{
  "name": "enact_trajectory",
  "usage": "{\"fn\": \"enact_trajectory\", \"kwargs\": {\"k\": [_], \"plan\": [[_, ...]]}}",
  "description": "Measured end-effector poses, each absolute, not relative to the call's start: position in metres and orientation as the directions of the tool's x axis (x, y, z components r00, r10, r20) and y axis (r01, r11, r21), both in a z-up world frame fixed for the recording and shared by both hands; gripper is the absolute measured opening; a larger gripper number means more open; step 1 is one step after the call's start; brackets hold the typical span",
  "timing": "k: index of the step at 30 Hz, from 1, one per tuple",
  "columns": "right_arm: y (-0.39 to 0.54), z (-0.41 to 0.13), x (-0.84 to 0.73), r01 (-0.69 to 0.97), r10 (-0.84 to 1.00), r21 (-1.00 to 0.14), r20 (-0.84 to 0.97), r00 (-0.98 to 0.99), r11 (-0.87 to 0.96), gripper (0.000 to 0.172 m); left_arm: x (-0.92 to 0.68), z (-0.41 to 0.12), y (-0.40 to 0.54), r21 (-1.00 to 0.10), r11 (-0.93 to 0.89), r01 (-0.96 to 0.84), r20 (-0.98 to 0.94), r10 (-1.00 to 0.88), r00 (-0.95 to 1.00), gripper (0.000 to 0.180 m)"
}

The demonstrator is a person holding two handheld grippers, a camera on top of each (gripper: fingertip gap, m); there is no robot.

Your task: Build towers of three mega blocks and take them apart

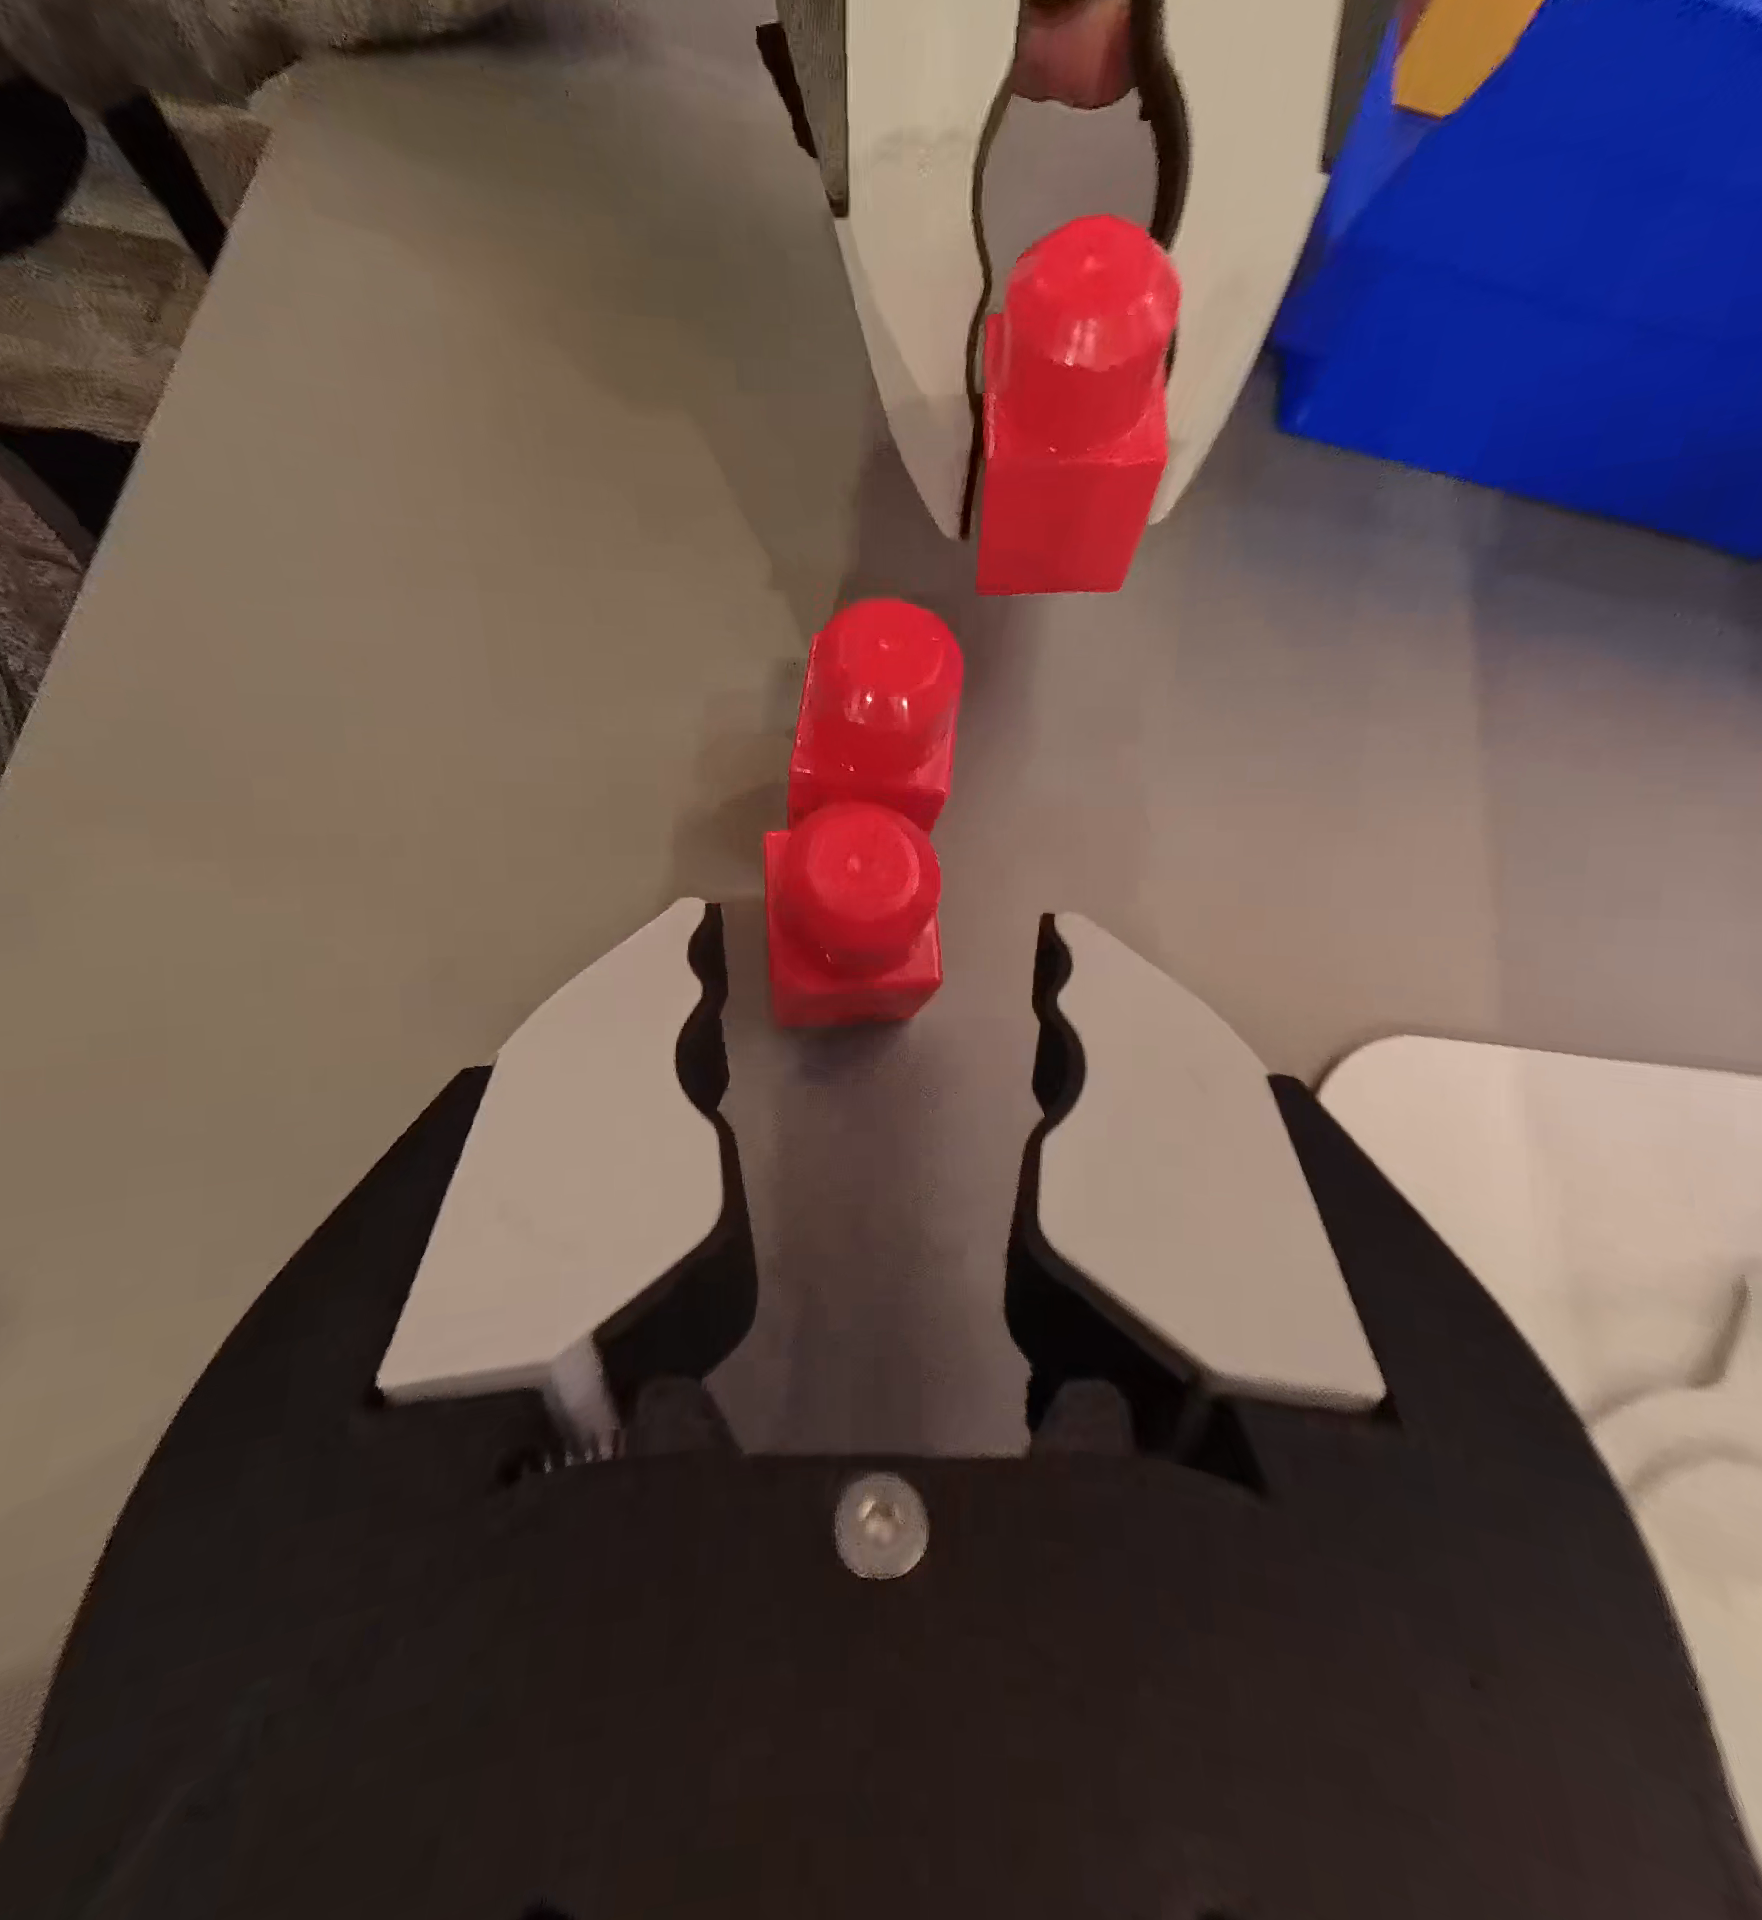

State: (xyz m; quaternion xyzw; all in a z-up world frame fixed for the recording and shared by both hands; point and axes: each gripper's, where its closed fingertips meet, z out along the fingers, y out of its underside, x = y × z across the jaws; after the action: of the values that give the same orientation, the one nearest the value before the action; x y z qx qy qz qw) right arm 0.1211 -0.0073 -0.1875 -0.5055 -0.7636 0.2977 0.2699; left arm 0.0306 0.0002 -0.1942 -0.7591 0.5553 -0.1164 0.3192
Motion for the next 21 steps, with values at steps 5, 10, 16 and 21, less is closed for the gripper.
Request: {"fn": "enact_trajectory", "kwargs": {"k": [5,10,16,21], "plan": [[-0.013,-0.196,0.113,0.638,0.919,-0.697,0.077,-0.386,0.326,0.052,0.030,-0.198,0.001,-0.602,-0.180,-0.778,-0.182,-0.918,0.353,0.036],[-0.015,-0.203,0.114,0.662,0.915,-0.674,0.052,-0.399,0.327,0.035,0.031,-0.199,0.002,-0.600,-0.184,-0.778,-0.178,-0.918,0.355,0.036],[-0.001,-0.169,0.118,0.599,0.936,-0.751,0.072,-0.345,0.279,0.035,0.031,-0.190,0.004,-0.617,-0.189,-0.764,-0.185,-0.909,0.374,0.036],[0.007,-0.111,0.115,0.440,0.936,-0.834,0.234,-0.264,0.332,0.035,0.035,-0.171,0.012,-0.593,-0.151,-0.791,-0.272,-0.887,0.374,0.036]]}}
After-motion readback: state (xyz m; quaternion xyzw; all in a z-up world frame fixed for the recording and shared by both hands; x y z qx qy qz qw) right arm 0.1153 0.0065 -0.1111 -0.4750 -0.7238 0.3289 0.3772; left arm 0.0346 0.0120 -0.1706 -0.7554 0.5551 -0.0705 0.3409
